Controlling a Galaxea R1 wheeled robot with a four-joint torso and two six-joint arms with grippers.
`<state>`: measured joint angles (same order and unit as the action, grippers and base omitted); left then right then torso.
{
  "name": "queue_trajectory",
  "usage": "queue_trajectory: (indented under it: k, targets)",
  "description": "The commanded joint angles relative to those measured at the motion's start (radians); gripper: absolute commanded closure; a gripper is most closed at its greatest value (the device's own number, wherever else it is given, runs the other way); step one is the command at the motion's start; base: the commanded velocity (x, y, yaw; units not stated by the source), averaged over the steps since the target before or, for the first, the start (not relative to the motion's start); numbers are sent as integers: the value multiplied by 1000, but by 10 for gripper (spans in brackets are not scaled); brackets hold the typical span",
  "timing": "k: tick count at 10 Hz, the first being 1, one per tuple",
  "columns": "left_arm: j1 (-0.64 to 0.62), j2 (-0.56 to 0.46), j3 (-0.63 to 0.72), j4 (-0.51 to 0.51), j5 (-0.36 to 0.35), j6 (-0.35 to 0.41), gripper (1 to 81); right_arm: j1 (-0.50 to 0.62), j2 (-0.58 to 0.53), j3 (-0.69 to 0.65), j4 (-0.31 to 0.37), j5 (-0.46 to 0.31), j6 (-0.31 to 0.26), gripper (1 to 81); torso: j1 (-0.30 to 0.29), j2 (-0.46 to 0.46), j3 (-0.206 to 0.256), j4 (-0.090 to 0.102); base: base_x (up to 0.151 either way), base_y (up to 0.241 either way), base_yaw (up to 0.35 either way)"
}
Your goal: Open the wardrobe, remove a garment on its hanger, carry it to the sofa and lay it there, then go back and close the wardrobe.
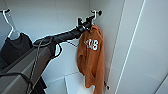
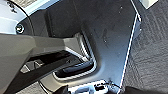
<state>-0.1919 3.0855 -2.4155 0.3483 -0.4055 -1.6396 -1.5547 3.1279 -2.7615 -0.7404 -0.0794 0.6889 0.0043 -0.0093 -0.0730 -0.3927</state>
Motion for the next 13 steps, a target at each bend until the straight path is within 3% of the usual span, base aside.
queue_trajectory:
  k: [1, 2, 3, 8, 13]
  targets:
    - [-243, -14, 22, 23, -105, 7, 10, 23, 22, 10, -8, -54, -12, 10, 0, 0, 0, 0, 0, 0, 0]
    - [-243, -19, 30, 24, -105, 9, 10, 24, 22, 10, -8, -54, -12, 10, 0, 0, 0, 0, 0, 0, 0]
    - [-243, -20, 30, 26, -104, 9, 811, 26, 22, 10, -8, -53, -12, 10, 0, 0, 0, 0, 0, 0, 0]
    - [-249, -31, 51, 32, -104, 9, 811, 26, 22, 11, -8, -54, -12, 10, 1, 1, 0, 0, 0, 0, 0]
    - [-283, -152, 151, 80, -91, 7, 811, 35, 4, 22, -8, -37, -6, 10, 1, 1, 0, 0, 0, 0, 0]
